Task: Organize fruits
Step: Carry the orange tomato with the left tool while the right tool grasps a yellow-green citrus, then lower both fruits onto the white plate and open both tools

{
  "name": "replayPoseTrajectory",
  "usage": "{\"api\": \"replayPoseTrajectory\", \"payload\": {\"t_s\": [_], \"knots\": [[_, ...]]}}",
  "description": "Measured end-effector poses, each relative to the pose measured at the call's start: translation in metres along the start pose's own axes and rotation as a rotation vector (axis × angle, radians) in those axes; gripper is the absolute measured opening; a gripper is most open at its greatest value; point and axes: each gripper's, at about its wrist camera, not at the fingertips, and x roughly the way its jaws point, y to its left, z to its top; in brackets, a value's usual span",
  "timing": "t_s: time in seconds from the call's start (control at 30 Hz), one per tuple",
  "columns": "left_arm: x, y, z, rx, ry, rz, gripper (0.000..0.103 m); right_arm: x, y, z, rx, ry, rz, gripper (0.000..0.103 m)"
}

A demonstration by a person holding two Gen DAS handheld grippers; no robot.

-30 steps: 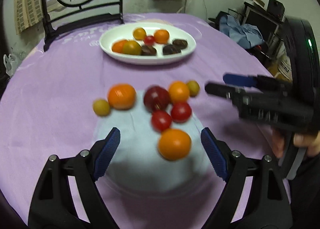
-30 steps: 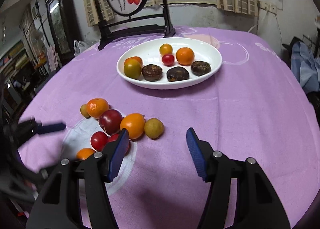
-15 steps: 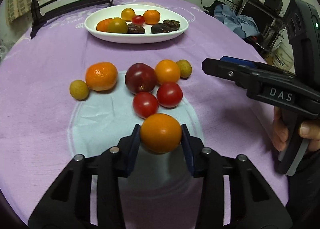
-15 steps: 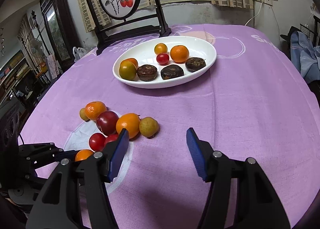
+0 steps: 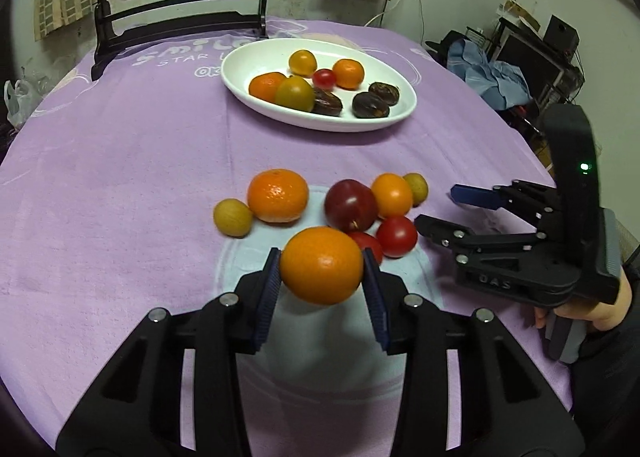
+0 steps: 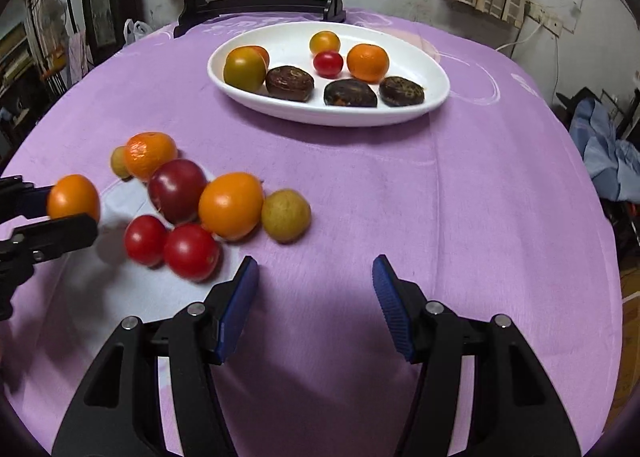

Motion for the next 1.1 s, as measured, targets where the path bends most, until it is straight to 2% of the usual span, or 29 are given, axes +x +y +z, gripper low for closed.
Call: {"api": "replayPoseTrajectory", "payload": {"t_s": [0.27,0.3,0.43,0.53,0.67,0.77,0.97,1.1], "knots": [[0.009,0.002,-0.004,-0.009,0.025,-0.021,0.04,0.013,0.007,0.021,-0.092,-0.028,0.043,0.033],[0.01,0.003,-0.005,-0.008,0.026,-0.019,0.041,0.013,0.009,0.022,-0.103,-0.03,0.048,0.028],[0.013,0.004,-0.006,-0.016,0.035,-0.014,0.041,0.013,0.014,0.022,-0.137,-0.047,0.034,0.026],[0.013,0.004,-0.006,-0.016,0.035,-0.008,0.041,0.007,0.009,0.02,-0.11,-0.047,0.044,0.026],[0.006,0.002,-0.001,-0.009,0.012,-0.001,0.04,-0.02,0.003,0.018,-0.065,-0.104,0.056,0.026],[-0.002,-0.001,0.013,0.002,-0.008,0.01,0.04,-0.044,-0.005,0.024,-0.013,-0.171,0.075,0.026],[-0.013,-0.006,0.072,0.006,-0.113,0.028,0.04,-0.068,-0.02,0.053,0.076,-0.319,0.063,0.026],[0.009,-0.001,0.116,-0.025,-0.128,0.046,0.04,-0.049,-0.029,0.077,0.111,-0.318,0.036,0.026]]}}
